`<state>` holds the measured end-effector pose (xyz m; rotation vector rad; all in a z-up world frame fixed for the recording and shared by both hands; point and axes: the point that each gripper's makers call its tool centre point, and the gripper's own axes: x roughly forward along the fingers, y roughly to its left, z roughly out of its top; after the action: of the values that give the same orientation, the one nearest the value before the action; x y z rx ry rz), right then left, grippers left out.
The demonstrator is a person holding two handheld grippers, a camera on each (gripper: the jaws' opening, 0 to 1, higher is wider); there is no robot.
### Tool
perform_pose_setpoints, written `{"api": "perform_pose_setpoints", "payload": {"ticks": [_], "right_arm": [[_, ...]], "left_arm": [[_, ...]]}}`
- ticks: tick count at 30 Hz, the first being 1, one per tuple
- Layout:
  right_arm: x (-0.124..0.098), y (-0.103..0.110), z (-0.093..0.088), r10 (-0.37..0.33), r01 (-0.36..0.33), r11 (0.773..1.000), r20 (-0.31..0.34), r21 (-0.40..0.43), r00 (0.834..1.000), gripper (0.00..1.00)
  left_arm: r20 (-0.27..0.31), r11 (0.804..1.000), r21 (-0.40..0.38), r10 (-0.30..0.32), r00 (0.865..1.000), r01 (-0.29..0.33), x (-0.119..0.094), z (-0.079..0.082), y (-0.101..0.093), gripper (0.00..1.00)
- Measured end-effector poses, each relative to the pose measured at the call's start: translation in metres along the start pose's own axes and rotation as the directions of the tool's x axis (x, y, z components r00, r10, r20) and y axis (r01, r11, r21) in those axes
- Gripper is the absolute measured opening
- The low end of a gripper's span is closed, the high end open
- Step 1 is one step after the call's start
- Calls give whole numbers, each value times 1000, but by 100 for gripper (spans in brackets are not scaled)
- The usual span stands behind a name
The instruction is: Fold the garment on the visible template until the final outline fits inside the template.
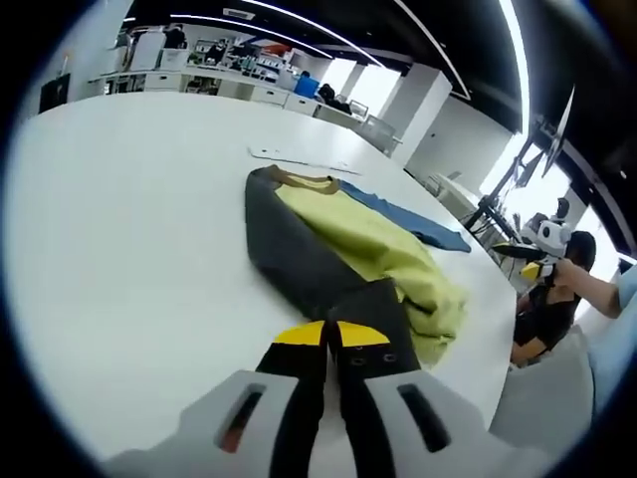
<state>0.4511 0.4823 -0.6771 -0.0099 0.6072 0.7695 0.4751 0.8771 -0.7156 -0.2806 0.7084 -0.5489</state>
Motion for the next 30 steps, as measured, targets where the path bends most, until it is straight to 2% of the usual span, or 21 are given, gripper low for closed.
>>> {"api": "perform_pose_setpoints", "payload": {"ticks": [5,10,18,24,30], "right_arm": [[4,5,6,4,-4,1000,4,-7,1000,87],[4,7,14,-4,4,1000,19,-21,1000,87],[2,10,17,-26,26,999,16,-30,1000,89],[1,14,20,-45,45,998,23,-31,999,90],[-3,14,25,-82,82,996,26,-36,996,91]], "left_arm": [[24,999,-9,50,998,-50,-26,4,24,0],[20,996,0,92,996,-92,-47,1,45,0],[26,991,0,133,991,-133,-67,0,69,0],[36,984,-42,172,984,-171,-84,-2,100,0],[34,976,-52,212,977,-210,-96,-7,130,0]]}}
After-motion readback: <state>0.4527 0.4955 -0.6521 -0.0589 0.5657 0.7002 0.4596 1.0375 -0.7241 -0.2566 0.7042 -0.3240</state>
